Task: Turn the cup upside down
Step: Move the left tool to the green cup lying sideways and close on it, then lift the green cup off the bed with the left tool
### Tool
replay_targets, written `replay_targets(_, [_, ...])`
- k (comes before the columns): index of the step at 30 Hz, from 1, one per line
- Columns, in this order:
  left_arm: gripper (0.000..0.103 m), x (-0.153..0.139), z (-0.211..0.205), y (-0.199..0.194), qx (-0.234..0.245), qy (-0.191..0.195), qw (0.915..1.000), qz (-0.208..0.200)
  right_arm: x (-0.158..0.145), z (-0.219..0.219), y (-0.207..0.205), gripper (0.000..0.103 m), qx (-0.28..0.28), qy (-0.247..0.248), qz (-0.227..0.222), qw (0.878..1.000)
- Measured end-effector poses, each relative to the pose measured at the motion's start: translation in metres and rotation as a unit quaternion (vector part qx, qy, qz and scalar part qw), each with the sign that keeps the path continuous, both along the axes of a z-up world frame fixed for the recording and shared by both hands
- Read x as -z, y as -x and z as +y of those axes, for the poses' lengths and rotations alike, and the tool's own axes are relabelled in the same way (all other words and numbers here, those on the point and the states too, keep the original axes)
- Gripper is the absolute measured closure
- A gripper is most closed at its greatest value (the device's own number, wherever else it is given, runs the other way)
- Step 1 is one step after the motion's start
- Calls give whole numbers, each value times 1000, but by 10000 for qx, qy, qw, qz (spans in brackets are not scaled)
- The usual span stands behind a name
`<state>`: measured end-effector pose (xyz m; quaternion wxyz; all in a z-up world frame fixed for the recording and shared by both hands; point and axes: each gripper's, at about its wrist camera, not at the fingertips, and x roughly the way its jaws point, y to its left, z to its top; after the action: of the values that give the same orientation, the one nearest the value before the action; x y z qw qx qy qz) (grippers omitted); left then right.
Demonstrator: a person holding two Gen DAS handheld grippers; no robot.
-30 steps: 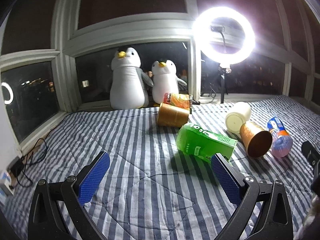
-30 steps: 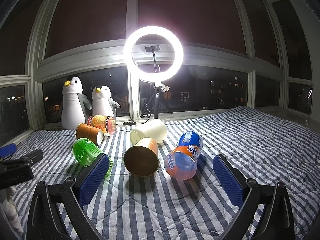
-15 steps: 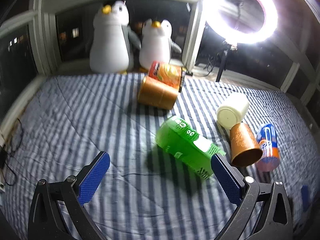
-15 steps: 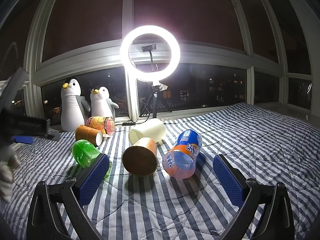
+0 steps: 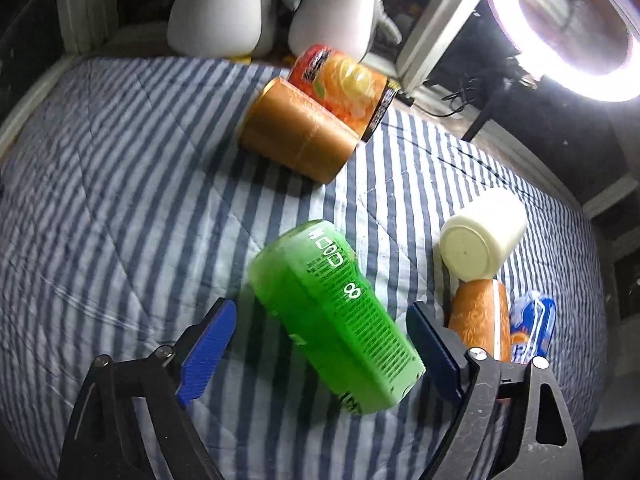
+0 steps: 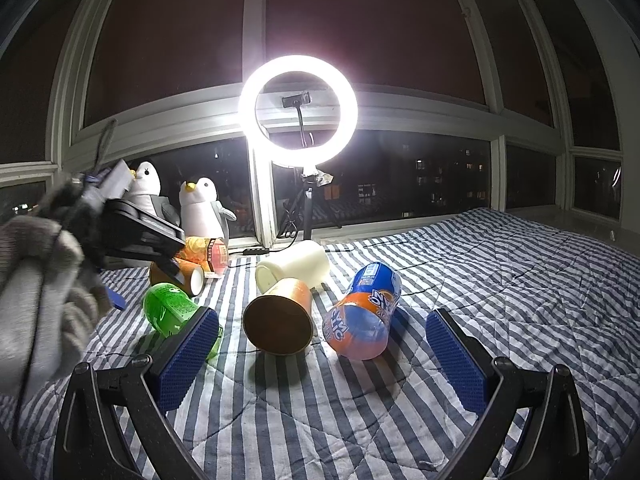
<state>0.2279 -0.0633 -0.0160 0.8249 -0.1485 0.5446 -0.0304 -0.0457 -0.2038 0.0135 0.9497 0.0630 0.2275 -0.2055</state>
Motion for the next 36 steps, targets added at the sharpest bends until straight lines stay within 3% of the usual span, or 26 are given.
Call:
replay_targets(7, [21, 18, -15, -14, -108, 38, 9996, 247, -1, 0, 1, 1, 5, -11, -13, 10000])
replay_targets(10, [31, 25, -17, -19, -91, 83, 9993, 358, -1, 0, 1, 1, 7, -20, -14, 10000])
replay_targets(18, [32, 29, -17, -21, 38, 241, 9989, 411, -1, -1, 0, 1, 25, -30, -25, 10000])
replay_targets(29, [34, -1, 1, 13, 382, 513, 9973, 350, 0, -2, -1, 1, 36, 8, 3, 10000])
replay_targets(36, [34, -33, -4, 38, 795, 403, 9960, 83, 1, -2, 1, 1, 28, 10, -5, 10000])
